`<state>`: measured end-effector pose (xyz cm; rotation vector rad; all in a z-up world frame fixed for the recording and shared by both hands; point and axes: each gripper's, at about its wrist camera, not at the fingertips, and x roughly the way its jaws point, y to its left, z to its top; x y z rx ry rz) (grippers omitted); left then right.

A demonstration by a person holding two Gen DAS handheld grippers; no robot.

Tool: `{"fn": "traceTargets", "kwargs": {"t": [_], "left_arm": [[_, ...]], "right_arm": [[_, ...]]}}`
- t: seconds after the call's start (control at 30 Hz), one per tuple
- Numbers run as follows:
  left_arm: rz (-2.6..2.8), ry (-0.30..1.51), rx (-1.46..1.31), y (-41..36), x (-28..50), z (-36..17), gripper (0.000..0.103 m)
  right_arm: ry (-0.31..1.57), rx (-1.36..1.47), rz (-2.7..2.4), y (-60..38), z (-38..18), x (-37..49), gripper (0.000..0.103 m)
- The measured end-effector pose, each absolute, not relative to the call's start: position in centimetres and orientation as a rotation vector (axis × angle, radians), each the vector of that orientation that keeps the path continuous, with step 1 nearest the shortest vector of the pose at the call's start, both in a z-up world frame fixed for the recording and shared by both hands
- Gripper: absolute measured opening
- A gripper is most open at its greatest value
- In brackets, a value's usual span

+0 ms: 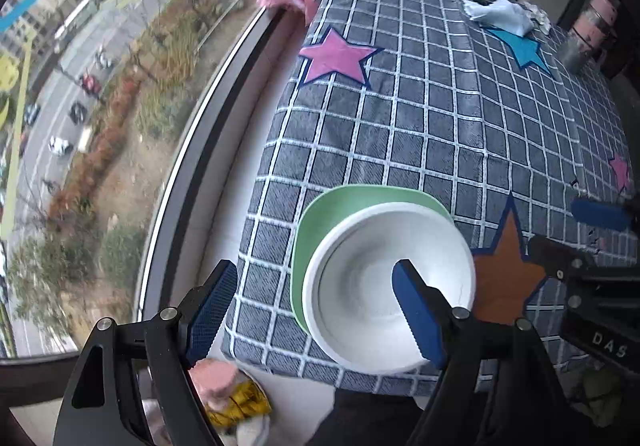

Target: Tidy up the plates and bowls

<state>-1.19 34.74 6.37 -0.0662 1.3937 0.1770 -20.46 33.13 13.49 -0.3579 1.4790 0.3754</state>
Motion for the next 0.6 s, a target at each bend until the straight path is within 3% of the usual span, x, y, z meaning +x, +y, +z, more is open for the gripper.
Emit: {"fn": "traceTargets", "kwargs": {"t": [0.1,0.6], "left_arm": [[0.056,1.528,-0.18,35.2,-0.6,5.4,0.083],[0.01,1.538,-0.242,31.4,-0.3,5.2,0.083]], "right_arm": [[1.481,-0.35,0.361,32.2,13.6,-20.4,0.059],[1.49,-0.366,0.312,27.3,14.2,-21.6,0.059]]}}
